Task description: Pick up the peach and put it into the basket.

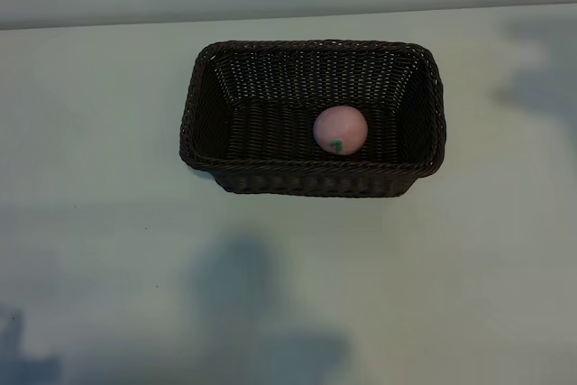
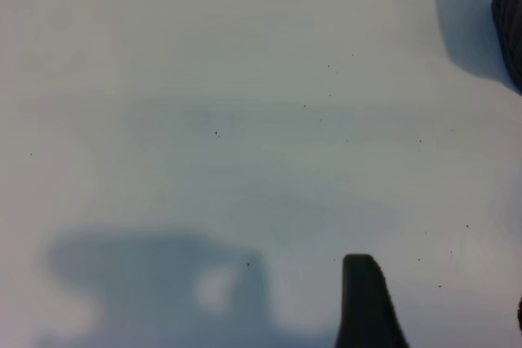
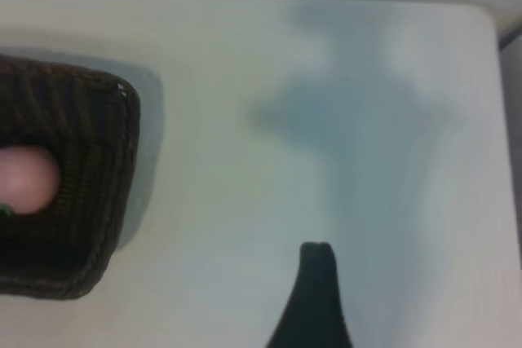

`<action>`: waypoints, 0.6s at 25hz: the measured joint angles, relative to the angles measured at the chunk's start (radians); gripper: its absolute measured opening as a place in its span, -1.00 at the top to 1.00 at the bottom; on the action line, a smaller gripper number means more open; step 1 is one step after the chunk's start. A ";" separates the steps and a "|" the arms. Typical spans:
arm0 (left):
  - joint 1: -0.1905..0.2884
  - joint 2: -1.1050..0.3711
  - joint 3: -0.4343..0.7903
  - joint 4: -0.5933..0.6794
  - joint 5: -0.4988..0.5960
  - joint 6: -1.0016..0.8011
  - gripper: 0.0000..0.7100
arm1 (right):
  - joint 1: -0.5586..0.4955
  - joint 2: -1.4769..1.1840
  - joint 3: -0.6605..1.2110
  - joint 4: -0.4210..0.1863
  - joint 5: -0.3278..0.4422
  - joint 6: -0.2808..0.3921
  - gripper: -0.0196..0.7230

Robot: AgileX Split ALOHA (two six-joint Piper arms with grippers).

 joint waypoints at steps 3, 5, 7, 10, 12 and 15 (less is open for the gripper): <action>0.000 0.000 0.000 0.000 0.000 0.001 -0.27 | 0.000 -0.186 0.071 -0.016 0.000 0.002 -0.66; 0.000 0.000 0.000 0.000 0.000 0.001 -0.27 | 0.000 -0.293 0.115 -0.028 0.000 0.004 -0.66; 0.000 0.000 0.000 0.000 0.000 0.001 -0.27 | 0.000 -0.403 0.172 -0.038 0.000 0.004 -0.66; 0.000 0.000 0.000 0.000 0.000 0.001 -0.27 | 0.000 -0.560 0.256 -0.040 0.000 0.004 -0.66; 0.000 0.000 0.000 0.000 0.000 0.001 -0.27 | 0.000 -0.661 0.311 -0.040 0.000 0.004 -0.66; 0.000 0.000 0.000 0.000 0.000 0.001 -0.27 | 0.000 -0.814 0.399 -0.041 -0.009 0.004 -0.66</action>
